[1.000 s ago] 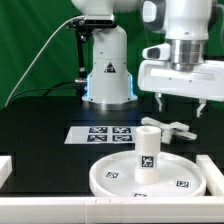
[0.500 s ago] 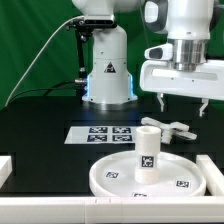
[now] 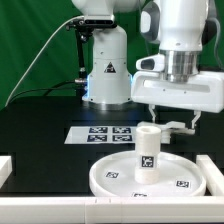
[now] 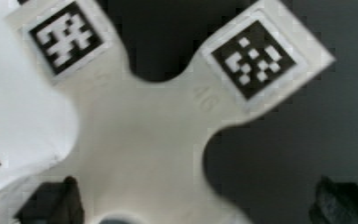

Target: Assemble round table

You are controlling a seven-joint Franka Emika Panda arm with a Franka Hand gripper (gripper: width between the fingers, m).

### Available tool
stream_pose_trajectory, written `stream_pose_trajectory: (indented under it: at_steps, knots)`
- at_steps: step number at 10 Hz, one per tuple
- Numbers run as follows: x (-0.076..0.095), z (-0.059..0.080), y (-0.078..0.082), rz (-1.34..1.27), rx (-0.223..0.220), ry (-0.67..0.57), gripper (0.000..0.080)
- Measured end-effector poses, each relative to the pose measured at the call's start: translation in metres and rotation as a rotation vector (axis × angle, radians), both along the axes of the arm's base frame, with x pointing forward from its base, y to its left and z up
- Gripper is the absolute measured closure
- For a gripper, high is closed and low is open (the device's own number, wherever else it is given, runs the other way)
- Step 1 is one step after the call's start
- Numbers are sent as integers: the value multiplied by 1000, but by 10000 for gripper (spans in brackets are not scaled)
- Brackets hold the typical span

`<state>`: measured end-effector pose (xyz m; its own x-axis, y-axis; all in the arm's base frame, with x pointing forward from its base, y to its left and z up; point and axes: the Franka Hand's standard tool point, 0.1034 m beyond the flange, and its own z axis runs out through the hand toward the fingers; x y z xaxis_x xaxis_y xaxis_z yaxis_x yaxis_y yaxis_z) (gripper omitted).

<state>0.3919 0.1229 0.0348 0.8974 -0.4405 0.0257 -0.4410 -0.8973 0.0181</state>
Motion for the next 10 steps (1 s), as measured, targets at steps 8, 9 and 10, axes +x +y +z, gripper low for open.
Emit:
stream_pose_trajectory:
  at_steps: [8, 9, 10]
  knots:
    - [16, 9, -2, 37, 27, -21, 150]
    - [16, 8, -2, 37, 26, -23, 150]
    - [15, 7, -2, 40, 25, -21, 150]
